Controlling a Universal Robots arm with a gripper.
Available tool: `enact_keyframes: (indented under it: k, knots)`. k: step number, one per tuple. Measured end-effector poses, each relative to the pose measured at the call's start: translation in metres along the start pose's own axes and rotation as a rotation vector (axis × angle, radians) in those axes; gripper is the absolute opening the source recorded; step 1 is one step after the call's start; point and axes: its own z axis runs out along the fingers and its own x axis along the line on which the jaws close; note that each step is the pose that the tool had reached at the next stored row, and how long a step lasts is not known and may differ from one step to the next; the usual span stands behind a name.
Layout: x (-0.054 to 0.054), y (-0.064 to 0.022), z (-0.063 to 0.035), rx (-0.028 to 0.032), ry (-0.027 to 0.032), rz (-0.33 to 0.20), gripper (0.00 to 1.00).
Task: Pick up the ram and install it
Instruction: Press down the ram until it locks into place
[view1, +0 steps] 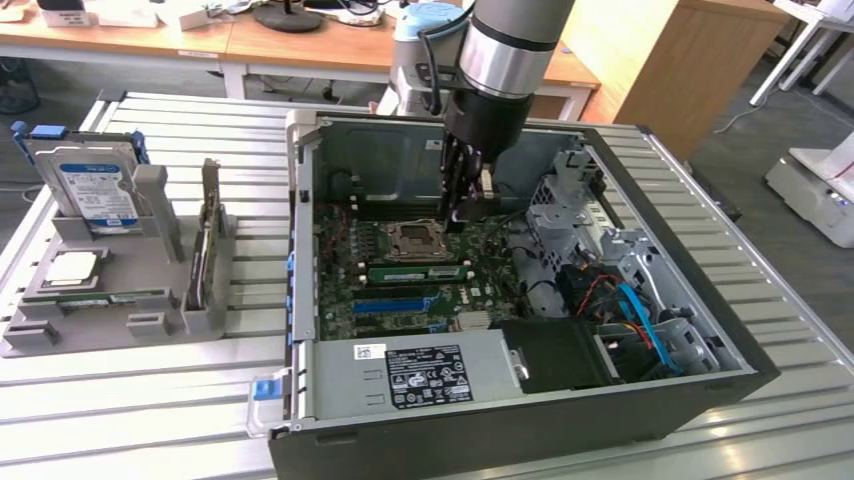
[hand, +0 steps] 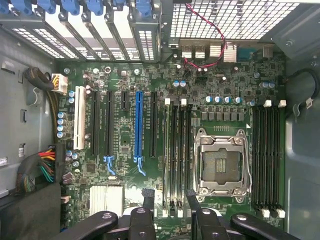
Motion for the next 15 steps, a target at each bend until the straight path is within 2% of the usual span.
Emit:
enact_keyframes:
  k: [10,12,13,15]
  knots:
    - [0.0,0.0,0.0,0.0,0.0,0.0,0.36]
    - [0.0,0.0,0.0,0.0,0.0,0.0,0.23]
    - [0.0,0.0,0.0,0.0,0.0,0.0,0.23]
    - [0.0,0.0,0.0,0.0,0.0,0.0,0.11]
